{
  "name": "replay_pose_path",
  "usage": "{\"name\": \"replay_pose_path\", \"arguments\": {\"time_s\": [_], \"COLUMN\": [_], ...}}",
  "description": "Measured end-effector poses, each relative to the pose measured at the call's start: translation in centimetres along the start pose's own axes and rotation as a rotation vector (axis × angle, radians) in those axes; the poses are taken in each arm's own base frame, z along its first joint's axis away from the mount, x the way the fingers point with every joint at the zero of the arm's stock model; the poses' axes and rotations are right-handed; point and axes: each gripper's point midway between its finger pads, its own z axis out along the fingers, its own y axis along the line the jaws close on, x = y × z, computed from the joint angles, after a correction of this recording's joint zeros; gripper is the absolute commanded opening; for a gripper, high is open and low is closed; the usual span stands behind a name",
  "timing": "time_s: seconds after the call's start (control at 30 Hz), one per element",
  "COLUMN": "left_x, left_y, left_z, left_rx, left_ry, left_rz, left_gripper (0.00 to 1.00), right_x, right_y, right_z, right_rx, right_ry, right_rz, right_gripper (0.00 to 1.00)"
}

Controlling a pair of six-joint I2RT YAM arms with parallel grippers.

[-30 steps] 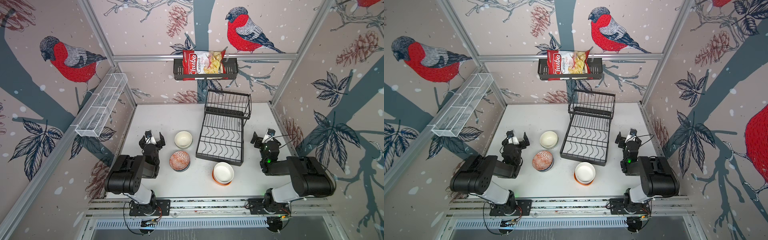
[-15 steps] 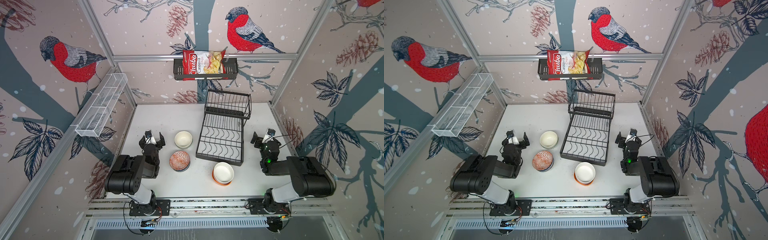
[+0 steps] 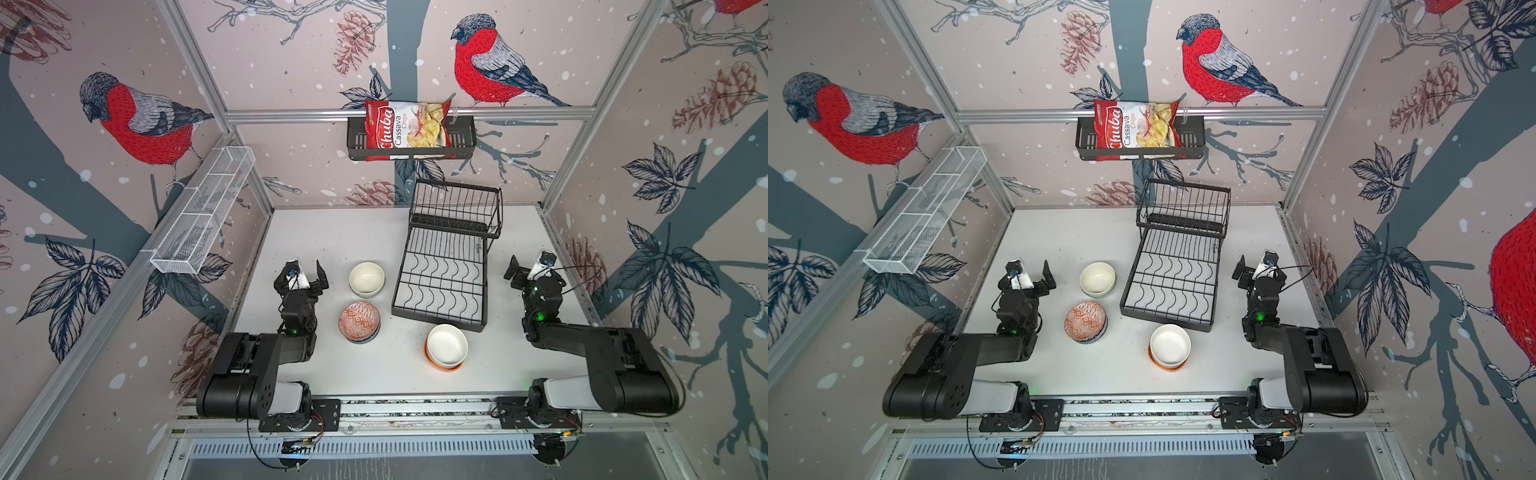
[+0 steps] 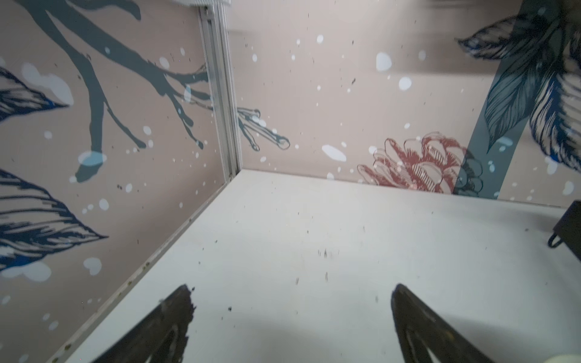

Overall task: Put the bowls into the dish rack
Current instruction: 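Reach left gripper to the white bowl while right arm nears rack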

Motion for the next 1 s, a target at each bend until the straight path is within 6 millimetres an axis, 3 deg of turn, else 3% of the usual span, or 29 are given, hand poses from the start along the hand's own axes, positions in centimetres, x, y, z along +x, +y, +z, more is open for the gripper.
{"name": "replay_pose_path", "arguments": {"time_s": [0.3, 0.43, 0.8, 1.0], "left_x": [-6.5, -7.4, -4.7, -3.8], "left_y": [-0.3, -1.7, -9.2, -14.4], "left_z": [0.9, 1.5, -0.7, -4.0], "left_rx": [-0.007, 0.051, 0.272, 0.389], "left_ry": [-0.022, 0.068, 0.398, 0.557], "left_rz": [-0.096, -0.169, -0.291, -0.270], "left_gripper": [0.97, 0.97, 0.98, 0.98], "right_x": [-4.7, -5.8, -3.1, -2.7], "right_y": [0.6, 1.1, 2.7, 4.9], "right_z": [-0.4, -0.6, -3.5, -5.6], "right_rx": [0.011, 0.003, -0.024, -0.079], "right_ry": [0.027, 0.097, 0.368, 0.470], "right_rz": [0.082, 0.131, 0.234, 0.244], "right_gripper": [1.00, 1.00, 0.99, 0.99]}}
